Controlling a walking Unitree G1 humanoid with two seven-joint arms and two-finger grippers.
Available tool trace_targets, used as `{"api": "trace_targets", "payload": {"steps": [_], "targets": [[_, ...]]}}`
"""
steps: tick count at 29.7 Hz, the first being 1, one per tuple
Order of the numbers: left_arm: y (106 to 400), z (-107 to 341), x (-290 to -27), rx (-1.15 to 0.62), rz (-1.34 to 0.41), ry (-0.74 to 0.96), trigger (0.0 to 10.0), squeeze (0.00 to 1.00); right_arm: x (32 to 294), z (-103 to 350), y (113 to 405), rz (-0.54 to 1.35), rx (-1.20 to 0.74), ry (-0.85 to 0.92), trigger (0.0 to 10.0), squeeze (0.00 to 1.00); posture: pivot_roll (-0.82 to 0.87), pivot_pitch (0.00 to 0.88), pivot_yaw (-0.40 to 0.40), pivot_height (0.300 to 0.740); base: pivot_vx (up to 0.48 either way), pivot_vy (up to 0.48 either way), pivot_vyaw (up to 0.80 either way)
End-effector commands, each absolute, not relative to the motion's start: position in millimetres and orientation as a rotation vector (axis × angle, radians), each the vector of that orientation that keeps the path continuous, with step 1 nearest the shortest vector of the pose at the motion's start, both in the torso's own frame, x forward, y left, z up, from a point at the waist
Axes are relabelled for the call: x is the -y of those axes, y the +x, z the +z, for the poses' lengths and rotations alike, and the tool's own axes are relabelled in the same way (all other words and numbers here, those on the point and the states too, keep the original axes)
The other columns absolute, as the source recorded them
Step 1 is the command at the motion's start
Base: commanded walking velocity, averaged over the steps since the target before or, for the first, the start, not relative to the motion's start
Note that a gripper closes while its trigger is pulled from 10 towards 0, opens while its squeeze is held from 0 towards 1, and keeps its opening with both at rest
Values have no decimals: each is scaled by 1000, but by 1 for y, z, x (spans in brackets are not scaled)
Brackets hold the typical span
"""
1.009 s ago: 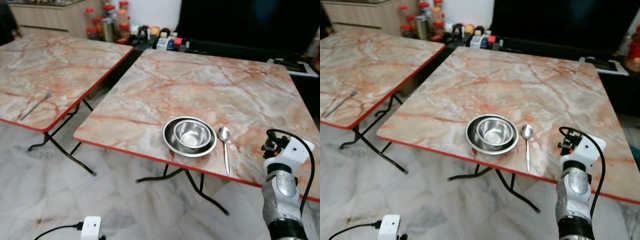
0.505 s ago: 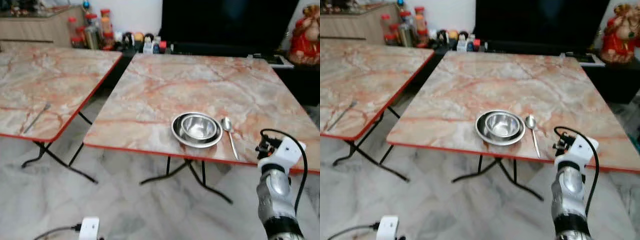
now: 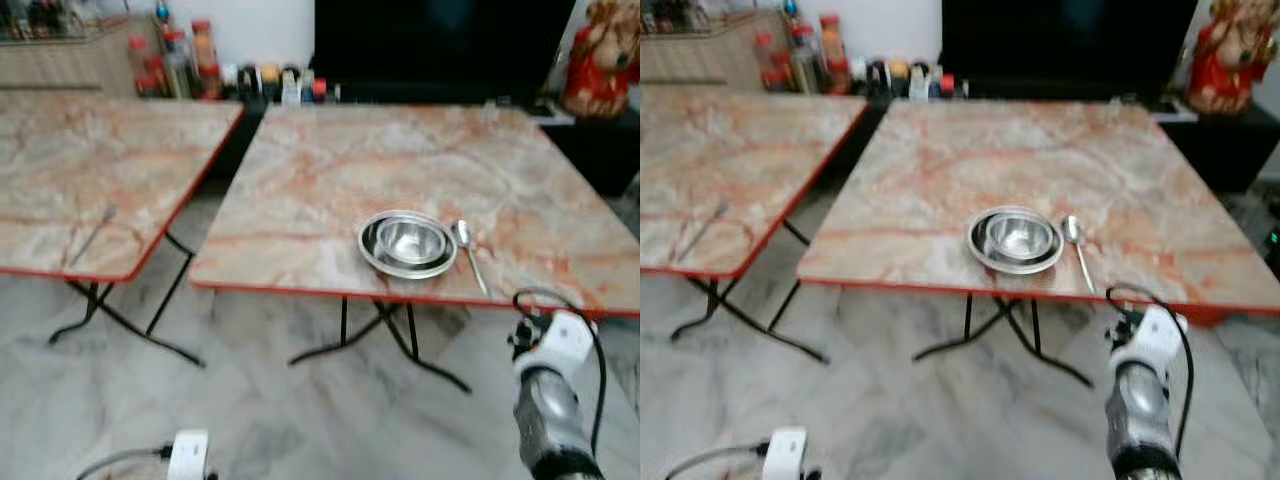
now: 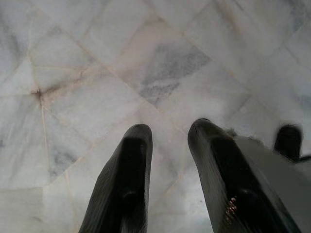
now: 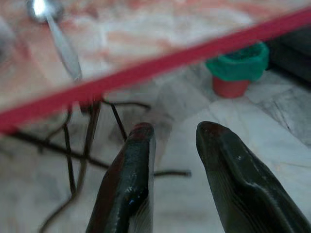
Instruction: Setting the table
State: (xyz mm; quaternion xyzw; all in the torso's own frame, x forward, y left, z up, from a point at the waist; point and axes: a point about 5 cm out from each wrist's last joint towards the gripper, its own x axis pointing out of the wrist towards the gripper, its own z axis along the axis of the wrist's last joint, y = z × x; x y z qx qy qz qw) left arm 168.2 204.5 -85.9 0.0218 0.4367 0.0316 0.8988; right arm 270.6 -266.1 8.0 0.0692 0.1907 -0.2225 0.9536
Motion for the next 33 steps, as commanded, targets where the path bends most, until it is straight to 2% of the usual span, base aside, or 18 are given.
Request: {"api": "trace_targets", "payload": {"steps": [1,9,14,33], "targets": [[168,-87,-201,-915,59,49,10000,0,272,3,265,-467,-428,113,10000,0,5,0,-5,736,0,0,0],[169,-86,-202,-911,66,44,10000,0,275,-5,255,-513,-446,103,10000,0,5,0,1,736,0,0,0],[170,-86,-202,-902,71,40,10000,0,279,4,258,-518,-346,126,10000,0,2,0,4,736,0,0,0],[170,-86,-202,-907,61,72,10000,0,272,-3,257,-495,-385,146,10000,0,9,0,-6,736,36,0,0]]}}
